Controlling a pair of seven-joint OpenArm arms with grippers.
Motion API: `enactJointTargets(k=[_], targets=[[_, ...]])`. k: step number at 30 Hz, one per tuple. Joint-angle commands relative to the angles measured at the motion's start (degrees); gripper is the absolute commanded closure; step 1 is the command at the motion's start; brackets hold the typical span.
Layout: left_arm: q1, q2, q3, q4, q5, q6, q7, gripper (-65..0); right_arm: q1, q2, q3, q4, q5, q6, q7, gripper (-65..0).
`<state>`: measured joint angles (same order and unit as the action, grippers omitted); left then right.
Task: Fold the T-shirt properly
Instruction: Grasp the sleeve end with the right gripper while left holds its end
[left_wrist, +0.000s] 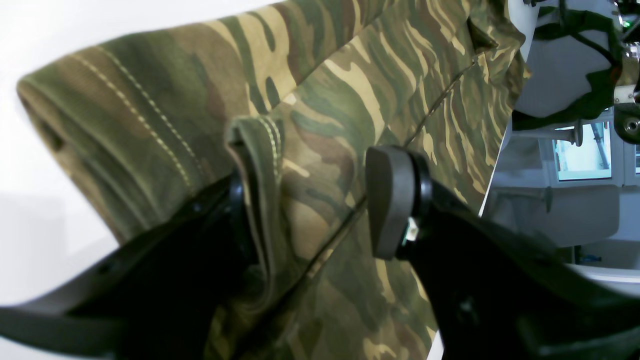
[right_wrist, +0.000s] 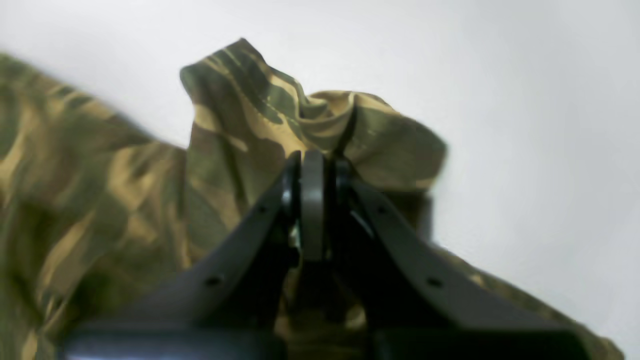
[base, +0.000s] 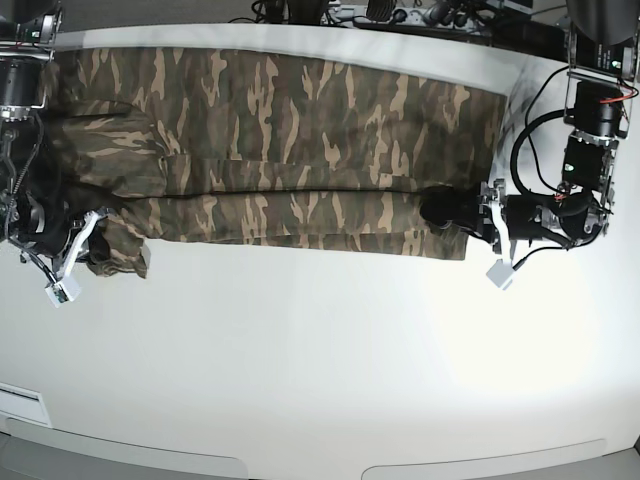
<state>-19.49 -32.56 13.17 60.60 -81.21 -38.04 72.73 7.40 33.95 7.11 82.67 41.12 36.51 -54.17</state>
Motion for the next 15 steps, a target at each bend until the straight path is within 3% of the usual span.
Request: enactJointTargets(k=[1, 4, 10, 15], targets=[[-0.07, -0.9, 0.31, 0.02, 4.2, 0.24, 2.21, -33.1, 0.68, 1.49, 1.16, 2.05, 1.75, 0.83, 0.9, 0.0], [-0.04, -0.92, 0.31, 0.02, 4.2, 0.24, 2.21, -33.1, -1.36, 1.46, 3.65, 5.4, 5.03, 3.41, -1.33, 0.0], [-0.07, -0.9, 0.31, 0.02, 4.17, 0.24, 1.33, -33.1, -6.78, 1.49, 8.37, 10.19, 15.13, 3.49, -7.06, 0.0], [-0.07, -0.92, 0.31, 0.02, 4.2, 0.24, 0.72, -33.1, -11.26, 1.46, 12.61, 12.9, 19.23, 3.49, -9.6, 0.0]])
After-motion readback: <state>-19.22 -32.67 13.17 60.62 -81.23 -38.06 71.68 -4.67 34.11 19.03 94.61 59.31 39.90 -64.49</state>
